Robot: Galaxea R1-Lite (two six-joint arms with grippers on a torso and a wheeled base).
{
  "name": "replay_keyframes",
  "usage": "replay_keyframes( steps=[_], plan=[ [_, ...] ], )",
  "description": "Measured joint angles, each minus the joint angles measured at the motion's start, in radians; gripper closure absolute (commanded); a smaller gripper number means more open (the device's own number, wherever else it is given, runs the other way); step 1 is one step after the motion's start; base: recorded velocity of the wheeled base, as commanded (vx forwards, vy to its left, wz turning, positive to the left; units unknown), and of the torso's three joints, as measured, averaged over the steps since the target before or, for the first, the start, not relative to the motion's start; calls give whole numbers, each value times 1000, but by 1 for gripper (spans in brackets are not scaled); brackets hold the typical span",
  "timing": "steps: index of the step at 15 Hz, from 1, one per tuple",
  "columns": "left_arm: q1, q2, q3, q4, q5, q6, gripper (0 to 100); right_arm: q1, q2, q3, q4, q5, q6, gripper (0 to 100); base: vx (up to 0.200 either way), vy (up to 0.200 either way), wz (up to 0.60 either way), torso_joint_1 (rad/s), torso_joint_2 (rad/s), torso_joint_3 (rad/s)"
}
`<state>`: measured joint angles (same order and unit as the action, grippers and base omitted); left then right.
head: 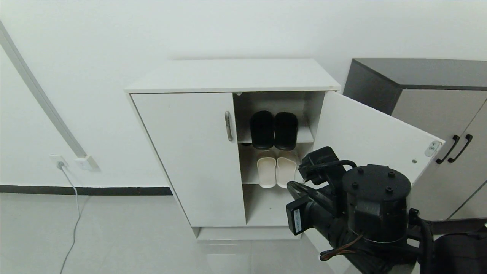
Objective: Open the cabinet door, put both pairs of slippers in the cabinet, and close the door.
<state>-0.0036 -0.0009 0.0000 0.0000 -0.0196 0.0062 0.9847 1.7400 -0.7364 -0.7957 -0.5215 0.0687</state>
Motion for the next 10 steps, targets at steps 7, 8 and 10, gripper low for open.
replay_keyframes(
  steps=[7, 8, 10],
  plan=[
    [0, 0, 0, 0, 0, 0, 100, -5, -7, 11, -16, 0, -3, 100, 0, 0, 0, 185, -497, -316],
    [0, 0, 0, 0, 0, 0, 100, -5, -8, 13, -18, 0, -4, 100, 0, 0, 0, 217, -530, -325],
    [0, 0, 0, 0, 0, 0, 100, -6, -10, 17, -18, 0, -4, 100, 0, 0, 0, 220, -542, -322]
  ],
)
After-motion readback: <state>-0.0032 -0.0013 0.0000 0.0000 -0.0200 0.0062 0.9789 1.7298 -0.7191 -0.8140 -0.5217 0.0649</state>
